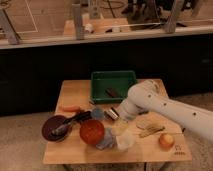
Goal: Place towel in tray
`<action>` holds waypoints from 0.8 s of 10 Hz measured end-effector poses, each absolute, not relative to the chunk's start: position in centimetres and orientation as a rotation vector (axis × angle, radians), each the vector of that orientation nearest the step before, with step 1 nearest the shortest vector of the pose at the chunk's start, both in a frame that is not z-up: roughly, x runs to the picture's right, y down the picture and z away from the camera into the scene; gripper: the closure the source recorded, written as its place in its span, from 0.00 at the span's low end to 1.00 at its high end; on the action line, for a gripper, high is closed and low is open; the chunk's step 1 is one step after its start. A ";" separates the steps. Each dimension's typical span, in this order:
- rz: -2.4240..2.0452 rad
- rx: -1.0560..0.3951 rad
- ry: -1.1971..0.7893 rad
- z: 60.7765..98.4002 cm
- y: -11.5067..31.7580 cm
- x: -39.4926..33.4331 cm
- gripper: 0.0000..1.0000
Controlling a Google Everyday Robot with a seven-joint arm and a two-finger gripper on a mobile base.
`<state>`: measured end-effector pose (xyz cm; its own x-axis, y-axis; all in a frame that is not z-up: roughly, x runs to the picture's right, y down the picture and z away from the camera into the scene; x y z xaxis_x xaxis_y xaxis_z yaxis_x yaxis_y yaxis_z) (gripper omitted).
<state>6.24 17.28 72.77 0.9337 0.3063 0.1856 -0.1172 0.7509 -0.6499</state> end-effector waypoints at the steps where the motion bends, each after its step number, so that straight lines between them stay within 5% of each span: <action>1: 0.233 -0.695 -0.288 73.0 17.8 5.9 0.20; 8: 0.211 -0.742 -0.292 74.3 20.7 3.3 0.20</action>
<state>3.32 20.71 74.28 0.9388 0.2898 0.1861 -0.0853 0.7190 -0.6897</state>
